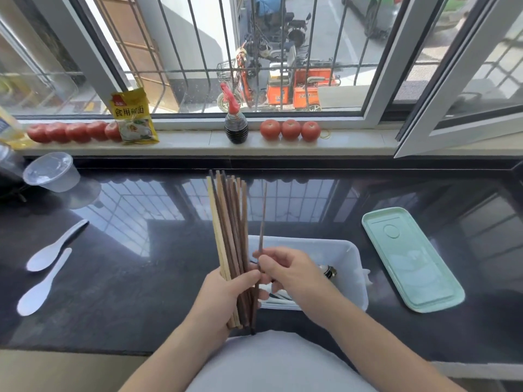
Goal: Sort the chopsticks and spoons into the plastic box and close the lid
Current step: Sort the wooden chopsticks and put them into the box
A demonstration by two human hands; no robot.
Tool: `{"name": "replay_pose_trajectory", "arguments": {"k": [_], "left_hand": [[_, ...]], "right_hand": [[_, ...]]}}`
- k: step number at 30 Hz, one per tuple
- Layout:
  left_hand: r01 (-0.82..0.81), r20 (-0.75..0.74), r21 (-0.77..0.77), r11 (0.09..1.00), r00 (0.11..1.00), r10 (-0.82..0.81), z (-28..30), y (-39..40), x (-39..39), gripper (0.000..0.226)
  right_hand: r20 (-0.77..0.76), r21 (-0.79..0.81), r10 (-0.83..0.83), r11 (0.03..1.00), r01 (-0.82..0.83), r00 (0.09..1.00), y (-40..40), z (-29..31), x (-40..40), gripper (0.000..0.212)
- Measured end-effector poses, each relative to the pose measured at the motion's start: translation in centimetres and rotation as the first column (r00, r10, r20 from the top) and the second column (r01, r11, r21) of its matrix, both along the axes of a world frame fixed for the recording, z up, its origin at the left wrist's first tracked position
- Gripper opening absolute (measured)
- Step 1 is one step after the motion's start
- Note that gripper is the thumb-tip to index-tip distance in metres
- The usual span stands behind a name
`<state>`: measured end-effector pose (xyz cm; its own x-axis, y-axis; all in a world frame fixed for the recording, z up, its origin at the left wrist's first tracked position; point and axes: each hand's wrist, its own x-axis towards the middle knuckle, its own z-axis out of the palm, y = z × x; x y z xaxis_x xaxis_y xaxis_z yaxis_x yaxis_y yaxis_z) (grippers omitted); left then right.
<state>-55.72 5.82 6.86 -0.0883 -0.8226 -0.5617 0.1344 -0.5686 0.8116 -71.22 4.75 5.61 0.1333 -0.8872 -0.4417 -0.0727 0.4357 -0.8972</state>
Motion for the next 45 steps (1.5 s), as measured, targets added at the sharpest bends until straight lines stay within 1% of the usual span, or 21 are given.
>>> {"name": "replay_pose_trajectory", "arguments": {"k": [3, 5, 7, 8, 10, 11, 13, 15, 16, 18, 21, 25, 28, 30, 32, 34, 35, 36, 38, 42, 45], "left_hand": [[0.079, 0.012, -0.008, 0.997, 0.997, -0.079, 0.1, 0.1, -0.4, 0.018], [0.024, 0.033, 0.022, 0.999, 0.999, -0.024, -0.2, 0.1, -0.2, 0.015], [-0.055, 0.064, 0.059, 0.997, 0.997, 0.051, -0.8, 0.0, 0.2, 0.013], [-0.091, 0.075, 0.071, 0.993, 0.994, 0.085, -1.0, -0.1, 0.5, 0.013], [-0.151, 0.063, 0.081, 0.985, 0.987, 0.147, -1.4, -0.2, 1.0, 0.013], [-0.177, 0.053, 0.082, 0.981, 0.984, 0.173, -1.5, -0.3, 1.1, 0.014], [-0.217, 0.047, 0.078, 0.973, 0.976, 0.214, -1.7, -0.3, 1.2, 0.014], [-0.241, 0.045, 0.071, 0.968, 0.970, 0.239, -1.8, -0.4, 1.2, 0.014], [-0.247, 0.044, 0.069, 0.966, 0.969, 0.245, -1.8, -0.5, 1.2, 0.014], [-0.248, 0.042, 0.069, 0.966, 0.968, 0.246, -1.8, -0.5, 1.2, 0.015], [-0.222, 0.040, 0.077, 0.972, 0.975, 0.219, -1.5, -0.3, 1.2, 0.016], [-0.193, 0.054, 0.093, 0.977, 0.981, 0.189, -1.3, -0.1, 1.3, 0.019], [-0.169, 0.038, 0.107, 0.980, 0.985, 0.166, -1.1, 0.0, 1.3, 0.017], [-0.157, 0.025, 0.114, 0.981, 0.988, 0.155, -1.1, 0.0, 1.3, 0.017], [-0.138, 0.016, 0.103, 0.985, 0.990, 0.137, -1.1, 0.0, 1.3, 0.016], [-0.098, 0.009, 0.064, 0.993, 0.995, 0.097, -1.0, -0.1, 1.0, 0.017], [-0.069, 0.012, 0.039, 0.997, 0.998, 0.069, -0.8, -0.2, 0.8, 0.017], [-0.032, 0.017, 0.015, 0.999, 0.999, 0.032, -0.6, -0.2, 0.5, 0.018], [0.040, 0.026, -0.018, 0.999, 0.999, -0.039, -0.2, -0.2, 0.0, 0.022], [0.039, 0.055, -0.026, 0.999, 0.998, -0.038, -0.1, -0.2, -0.2, 0.017], [-0.031, 0.069, -0.007, 0.999, 0.997, 0.031, -0.7, -0.2, 0.5, 0.011]], "right_hand": [[0.106, 0.035, -0.095, 0.995, 0.092, 0.990, 0.5, 0.0, 0.6, 0.017], [0.173, 0.044, -0.214, 0.977, 0.209, 0.961, -0.1, 0.2, -0.6, 0.020], [0.198, -0.066, -0.305, 0.944, 0.323, 0.932, -0.8, 0.8, -2.5, 0.021], [0.122, -0.168, -0.315, 0.928, 0.332, 0.941, -1.1, 1.1, -3.6, 0.019], [-0.273, -0.414, -0.261, 0.901, 0.131, 0.926, -1.5, 0.7, -6.0, 0.014], [-0.518, -0.439, -0.181, 0.895, -0.079, 0.836, -1.7, 0.2, -7.0, 0.013], [-0.824, -0.152, 0.116, 0.898, -0.413, 0.554, -2.0, -1.6, -8.1, 0.019], [-0.867, 0.141, 0.361, 0.838, -0.526, 0.343, -2.0, -4.0, -8.1, 0.025], [-0.877, 0.204, 0.401, 0.809, -0.551, 0.264, -2.1, -5.0, -7.9, 0.019], [-0.889, 0.258, 0.426, 0.772, -0.581, 0.171, -2.3, -6.5, -7.0, 0.013], [-0.892, 0.282, 0.432, 0.761, -0.584, 0.132, -3.0, -8.1, -5.7, 0.010], [-0.906, 0.264, 0.402, 0.785, -0.560, 0.136, -3.4, -10.2, -5.3, 0.008], [-0.888, 0.240, 0.399, 0.826, -0.509, 0.229, -3.3, -10.8, -5.5, 0.014], [-0.852, 0.205, 0.380, 0.876, -0.437, 0.361, -3.2, -10.2, -5.6, 0.018], [-0.776, 0.091, 0.270, 0.942, -0.323, 0.569, -2.9, -8.3, -5.2, 0.020], [-0.523, -0.059, 0.108, 0.985, -0.163, 0.846, -2.0, -5.2, -4.0, 0.018], [-0.329, -0.089, 0.065, 0.991, -0.100, 0.942, -1.4, -3.4, -3.0, 0.014], [-0.165, -0.103, 0.050, 0.992, -0.068, 0.985, -0.7, -1.9, -2.0, 0.012], [-0.029, -0.143, 0.006, 0.990, -0.010, 1.000, 0.5, -0.6, -0.3, 0.014], [0.057, -0.091, -0.182, 0.978, 0.187, 0.982, 0.7, -0.3, 0.0, 0.011], [0.297, -0.112, -0.345, 0.913, 0.391, 0.890, -0.6, 1.4, -2.7, 0.015]]}}
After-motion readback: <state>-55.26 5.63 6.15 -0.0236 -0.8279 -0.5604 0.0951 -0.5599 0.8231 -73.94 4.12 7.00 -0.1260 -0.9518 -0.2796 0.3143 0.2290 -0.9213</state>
